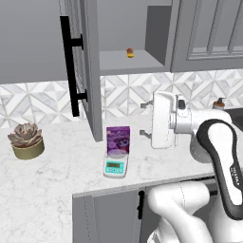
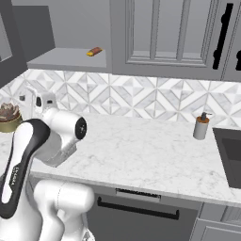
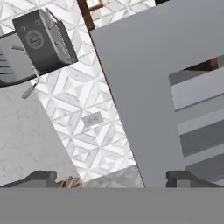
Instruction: Pick the cereal and place it on the digital scale for weighing, and close the cabinet.
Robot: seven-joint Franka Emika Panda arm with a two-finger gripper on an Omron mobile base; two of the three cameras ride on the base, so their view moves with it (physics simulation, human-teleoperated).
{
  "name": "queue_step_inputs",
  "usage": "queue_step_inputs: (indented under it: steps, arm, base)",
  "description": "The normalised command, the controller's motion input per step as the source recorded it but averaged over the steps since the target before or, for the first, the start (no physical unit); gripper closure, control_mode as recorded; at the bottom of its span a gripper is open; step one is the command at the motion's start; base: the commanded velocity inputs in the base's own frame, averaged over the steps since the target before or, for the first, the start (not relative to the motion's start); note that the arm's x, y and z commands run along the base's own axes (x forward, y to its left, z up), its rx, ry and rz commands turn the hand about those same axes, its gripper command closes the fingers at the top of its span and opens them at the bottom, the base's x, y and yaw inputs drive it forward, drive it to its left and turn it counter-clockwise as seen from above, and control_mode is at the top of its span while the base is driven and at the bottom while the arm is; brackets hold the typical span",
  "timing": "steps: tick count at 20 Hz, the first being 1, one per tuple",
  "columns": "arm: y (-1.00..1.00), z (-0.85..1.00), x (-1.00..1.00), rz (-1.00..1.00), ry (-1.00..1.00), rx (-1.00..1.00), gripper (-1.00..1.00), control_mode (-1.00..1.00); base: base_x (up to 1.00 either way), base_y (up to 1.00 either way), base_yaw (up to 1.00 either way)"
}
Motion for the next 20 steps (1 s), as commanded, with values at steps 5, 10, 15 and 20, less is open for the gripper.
queue_step_inputs:
  steps: [5, 10, 15, 20]
  arm:
    - [0.15, 0.68, -0.89, 0.0, -0.29, -0.01, -1.0, -1.0]
    - [0.19, 0.23, -1.0, 0.0, -0.34, 0.0, -1.0, -1.0]
    - [0.5, -0.01, -1.0, 0.0, -0.29, 0.05, -1.0, -1.0]
    - [0.79, -0.62, -0.68, -0.05, -0.05, 0.21, -1.0, -1.0]
  base:
    - [0.0, 0.0, 0.0]
    - [0.0, 0.0, 0.0]
    - [0.0, 0.0, 0.0]
    - [0.0, 0.0, 0.0]
